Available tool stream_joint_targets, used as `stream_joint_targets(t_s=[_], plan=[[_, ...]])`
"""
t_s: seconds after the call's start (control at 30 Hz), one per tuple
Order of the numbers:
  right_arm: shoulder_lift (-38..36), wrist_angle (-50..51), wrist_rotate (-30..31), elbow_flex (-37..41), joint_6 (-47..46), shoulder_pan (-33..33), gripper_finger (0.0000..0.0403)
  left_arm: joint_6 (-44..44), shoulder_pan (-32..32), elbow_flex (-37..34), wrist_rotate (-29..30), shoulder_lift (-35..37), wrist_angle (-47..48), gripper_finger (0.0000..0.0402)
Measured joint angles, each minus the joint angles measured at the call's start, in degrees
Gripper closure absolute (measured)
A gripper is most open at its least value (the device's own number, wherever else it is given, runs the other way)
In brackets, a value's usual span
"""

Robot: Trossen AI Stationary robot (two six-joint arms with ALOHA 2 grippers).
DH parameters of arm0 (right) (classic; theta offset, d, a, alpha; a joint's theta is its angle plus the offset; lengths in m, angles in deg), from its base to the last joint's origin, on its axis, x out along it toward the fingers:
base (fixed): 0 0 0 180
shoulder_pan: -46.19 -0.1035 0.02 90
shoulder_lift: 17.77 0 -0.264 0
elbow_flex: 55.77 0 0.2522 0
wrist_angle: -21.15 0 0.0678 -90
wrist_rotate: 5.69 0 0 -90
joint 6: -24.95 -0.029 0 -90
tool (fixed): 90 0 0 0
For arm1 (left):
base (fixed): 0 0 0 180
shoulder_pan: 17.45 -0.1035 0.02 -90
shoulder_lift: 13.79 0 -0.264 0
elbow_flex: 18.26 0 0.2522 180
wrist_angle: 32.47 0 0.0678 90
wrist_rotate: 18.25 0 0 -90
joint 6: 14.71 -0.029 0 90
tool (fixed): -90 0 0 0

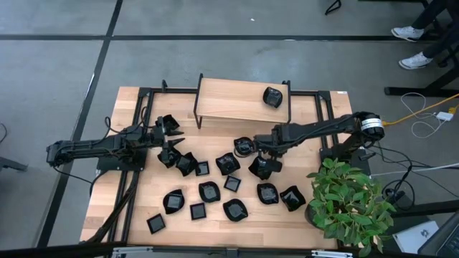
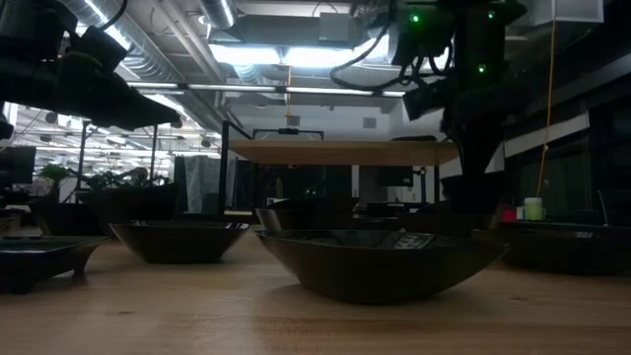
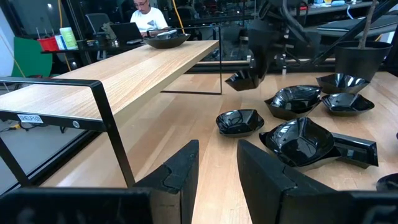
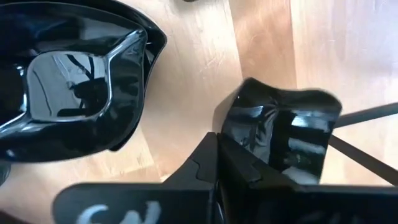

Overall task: Pick & Place Mini shaped plates
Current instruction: Put the distorted square plate on the shelf

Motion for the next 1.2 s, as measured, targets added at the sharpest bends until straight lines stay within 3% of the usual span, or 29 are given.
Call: stream_joint_targets(t_s=[0.33, 0.67, 1.2], plan=[[0.01, 2.14, -5.48, -5.63, 4.03, 0.00, 0.0399, 0.00, 0.00, 0.00, 0.00, 0.02, 0.00, 0.0297], [0.01, 4.99, -6.89, -12.04, 6.79, 0.00, 0.0399, 0.00, 0.00, 0.00, 0.00, 0.02, 0.00, 0.0297], [0.01, 2.15, -12.01, -21.05, 13.18, -0.05, 0.0399, 0.00, 0.00, 0.01, 0.00, 0.00, 0.00, 0.0297]])
